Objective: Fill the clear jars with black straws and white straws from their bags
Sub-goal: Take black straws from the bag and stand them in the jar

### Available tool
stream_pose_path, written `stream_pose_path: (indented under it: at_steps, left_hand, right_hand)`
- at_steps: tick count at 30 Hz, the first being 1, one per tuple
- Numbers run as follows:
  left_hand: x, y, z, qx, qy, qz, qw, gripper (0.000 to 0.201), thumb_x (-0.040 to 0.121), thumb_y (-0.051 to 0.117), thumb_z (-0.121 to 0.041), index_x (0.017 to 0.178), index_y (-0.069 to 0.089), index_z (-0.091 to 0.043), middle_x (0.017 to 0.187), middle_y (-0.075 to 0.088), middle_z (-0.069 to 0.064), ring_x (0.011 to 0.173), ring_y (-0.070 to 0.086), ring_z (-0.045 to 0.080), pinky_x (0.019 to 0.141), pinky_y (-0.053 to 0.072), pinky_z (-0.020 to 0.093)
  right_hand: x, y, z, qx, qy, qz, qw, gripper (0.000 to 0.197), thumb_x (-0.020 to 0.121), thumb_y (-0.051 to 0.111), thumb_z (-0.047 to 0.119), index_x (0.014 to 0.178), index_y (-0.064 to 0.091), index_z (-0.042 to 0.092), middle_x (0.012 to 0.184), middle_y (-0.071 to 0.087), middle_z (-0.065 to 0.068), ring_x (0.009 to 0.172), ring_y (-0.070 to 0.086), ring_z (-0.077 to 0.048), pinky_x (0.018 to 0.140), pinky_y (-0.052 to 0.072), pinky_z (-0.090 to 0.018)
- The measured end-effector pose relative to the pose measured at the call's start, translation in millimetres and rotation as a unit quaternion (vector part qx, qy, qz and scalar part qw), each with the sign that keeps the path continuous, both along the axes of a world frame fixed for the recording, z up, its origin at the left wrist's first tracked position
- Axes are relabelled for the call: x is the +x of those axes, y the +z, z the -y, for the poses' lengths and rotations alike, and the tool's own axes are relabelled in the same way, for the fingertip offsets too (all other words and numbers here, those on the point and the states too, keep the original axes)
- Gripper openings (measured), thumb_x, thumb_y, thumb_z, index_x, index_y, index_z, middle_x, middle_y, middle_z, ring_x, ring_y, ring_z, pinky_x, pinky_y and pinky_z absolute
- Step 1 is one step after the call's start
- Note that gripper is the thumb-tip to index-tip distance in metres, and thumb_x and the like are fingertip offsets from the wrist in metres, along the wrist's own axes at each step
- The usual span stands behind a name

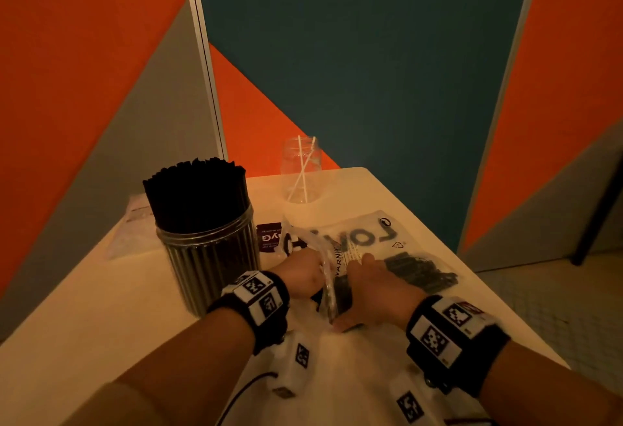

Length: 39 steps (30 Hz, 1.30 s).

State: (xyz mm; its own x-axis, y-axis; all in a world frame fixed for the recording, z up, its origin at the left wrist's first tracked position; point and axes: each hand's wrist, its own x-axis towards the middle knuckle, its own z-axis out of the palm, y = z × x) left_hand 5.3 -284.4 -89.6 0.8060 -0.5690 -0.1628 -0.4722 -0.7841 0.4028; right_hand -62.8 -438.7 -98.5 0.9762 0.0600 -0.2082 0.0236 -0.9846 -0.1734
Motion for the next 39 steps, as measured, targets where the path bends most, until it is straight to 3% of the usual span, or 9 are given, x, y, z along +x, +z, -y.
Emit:
stream_pose_path:
  at_steps: [5,9,15,18,23,28,32,34,39]
  left_hand:
    - [4.9,-2.8,6.5,-0.034,0.003,-0.110,0.993,0.045,0.089,0.054,-0.010,0.047,0.049,-0.025,0.051,0.047,-0.007,0.051,0.042,0.010,0.050,0.033,0.025]
    - [-0.6,8.2,8.1,0.050,-0.032,-0.109,0.992,0.029,0.094,0.052,-0.018,0.066,0.060,-0.022,0.069,0.059,-0.004,0.064,0.049,0.012,0.056,0.041,0.024]
    - [-15.1,19.9,2.2,0.123,-0.060,-0.027,0.990,0.029,0.101,0.046,-0.017,0.098,0.066,0.003,0.088,0.061,0.014,0.075,0.053,0.025,0.061,0.043,0.031]
    - [-24.7,28.2,-9.2,0.143,-0.054,-0.018,0.988,0.032,0.102,0.045,-0.024,0.108,0.063,0.002,0.091,0.058,0.012,0.078,0.051,0.024,0.057,0.039,0.030]
    - [-44.4,48.5,-37.3,0.133,-0.022,0.016,0.991,0.029,0.102,0.047,-0.028,0.120,0.058,-0.009,0.112,0.064,0.009,0.096,0.061,0.025,0.070,0.044,0.029]
    - [-71.5,75.0,-77.6,0.147,0.038,0.071,0.986,0.022,0.100,0.047,-0.027,0.117,0.059,-0.022,0.105,0.061,-0.004,0.088,0.057,0.012,0.069,0.041,0.024]
    - [-96.1,107.9,-111.8,0.164,0.073,0.105,0.978,0.010,0.100,0.044,-0.023,0.103,0.053,-0.026,0.086,0.053,-0.009,0.072,0.050,0.007,0.054,0.034,0.022]
    - [-105.6,121.4,-128.1,0.153,0.084,0.115,0.978,0.011,0.101,0.044,-0.025,0.093,0.048,-0.031,0.086,0.052,-0.009,0.076,0.053,0.009,0.060,0.041,0.027]
    - [-116.0,129.9,-150.1,0.092,0.112,0.126,0.981,0.016,0.100,0.048,-0.030,0.085,0.044,-0.033,0.090,0.056,-0.008,0.082,0.056,0.010,0.074,0.048,0.034]
  right_hand:
    - [-0.3,0.5,0.9,0.011,0.005,0.000,1.000,0.093,0.058,0.088,0.061,0.127,0.041,0.019,0.122,0.035,-0.006,0.116,0.038,-0.026,0.092,0.047,-0.039]
    - [3.1,1.5,2.4,0.012,-0.002,-0.001,1.000,0.105,0.051,0.091,0.062,0.132,0.038,0.021,0.126,0.036,-0.005,0.120,0.038,-0.026,0.096,0.046,-0.040]
    - [6.8,1.7,-0.9,0.013,-0.007,0.003,1.000,0.111,0.050,0.091,0.062,0.137,0.034,0.021,0.132,0.041,-0.005,0.119,0.046,-0.025,0.093,0.046,-0.035]
    - [5.9,4.1,-1.9,0.021,-0.010,-0.006,1.000,0.111,0.051,0.091,0.060,0.138,0.034,0.021,0.133,0.044,-0.005,0.118,0.049,-0.023,0.095,0.048,-0.034]
    - [3.9,6.7,-0.8,0.050,-0.017,-0.006,0.999,0.108,0.051,0.092,0.058,0.137,0.036,0.025,0.132,0.050,-0.002,0.116,0.052,-0.020,0.100,0.049,-0.037]
    - [3.3,6.9,-1.5,0.019,-0.016,-0.017,1.000,0.110,0.054,0.081,0.074,0.142,0.037,0.025,0.136,0.054,-0.001,0.119,0.054,-0.020,0.100,0.049,-0.036]
    - [0.3,9.7,-0.8,-0.016,-0.009,-0.018,1.000,0.111,0.052,0.069,0.087,0.140,0.044,0.025,0.136,0.056,0.000,0.118,0.055,-0.020,0.101,0.048,-0.037]
    - [-1.8,12.9,-0.9,-0.021,-0.012,-0.025,0.999,0.112,0.054,0.068,0.089,0.142,0.043,0.025,0.139,0.055,0.000,0.119,0.054,-0.020,0.102,0.046,-0.036]
    - [-11.8,40.8,1.8,0.183,-0.016,-0.045,0.982,0.108,0.054,0.063,0.093,0.145,0.036,0.042,0.148,0.048,0.008,0.127,0.051,-0.017,0.100,0.040,-0.028]
